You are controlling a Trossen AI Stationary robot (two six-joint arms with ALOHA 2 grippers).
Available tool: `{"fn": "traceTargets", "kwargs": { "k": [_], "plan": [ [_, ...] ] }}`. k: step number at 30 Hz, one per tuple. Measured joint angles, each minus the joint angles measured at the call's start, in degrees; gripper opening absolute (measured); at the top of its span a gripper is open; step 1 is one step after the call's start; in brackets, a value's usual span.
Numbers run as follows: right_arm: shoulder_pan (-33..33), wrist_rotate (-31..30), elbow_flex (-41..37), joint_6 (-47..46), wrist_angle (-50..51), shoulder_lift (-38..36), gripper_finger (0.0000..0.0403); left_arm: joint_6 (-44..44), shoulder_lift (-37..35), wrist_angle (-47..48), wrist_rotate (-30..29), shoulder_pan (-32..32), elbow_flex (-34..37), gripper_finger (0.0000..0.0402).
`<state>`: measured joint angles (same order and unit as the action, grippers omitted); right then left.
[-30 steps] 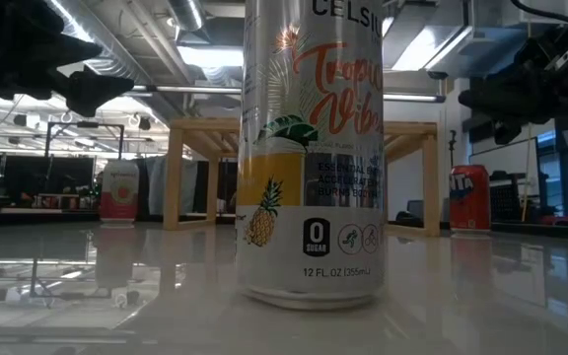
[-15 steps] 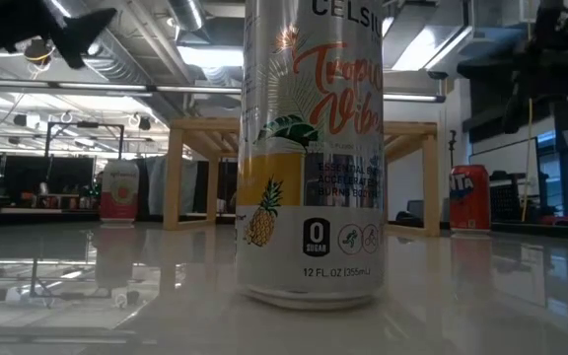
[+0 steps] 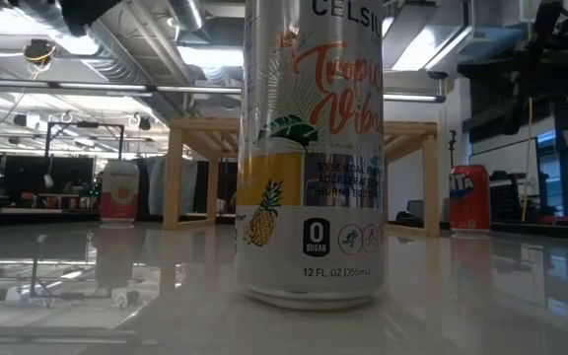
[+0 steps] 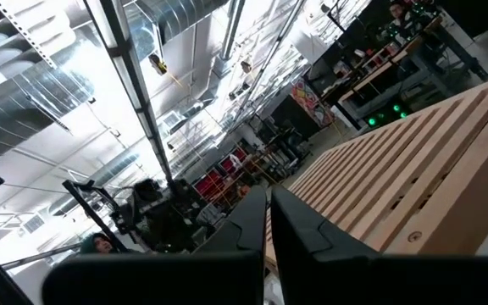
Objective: Place canned beverage on shelf
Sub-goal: Put the top pink soda can on the shelf
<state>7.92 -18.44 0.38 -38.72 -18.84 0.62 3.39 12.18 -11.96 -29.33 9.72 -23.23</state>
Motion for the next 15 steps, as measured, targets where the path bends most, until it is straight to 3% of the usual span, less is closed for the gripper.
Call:
{"fn": "traceTargets", "kwargs": {
  "k": [8,12,15],
  "plan": [
    [0.00,0.00,0.00,0.01,2.90,0.00,0.0012,3.97,14.17,0.60,0.35,0.00,-17.57,0.0361],
    [-0.01,0.00,0.00,0.00,3.52,0.00,0.0012,3.20,16.35,-1.12,3.84,0.00,-23.43,0.0361],
    [-0.01,0.00,0.00,0.02,3.82,0.00,0.0012,3.15,17.18,-6.05,2.53,0.00,-25.70,0.0361]
  ]
}}
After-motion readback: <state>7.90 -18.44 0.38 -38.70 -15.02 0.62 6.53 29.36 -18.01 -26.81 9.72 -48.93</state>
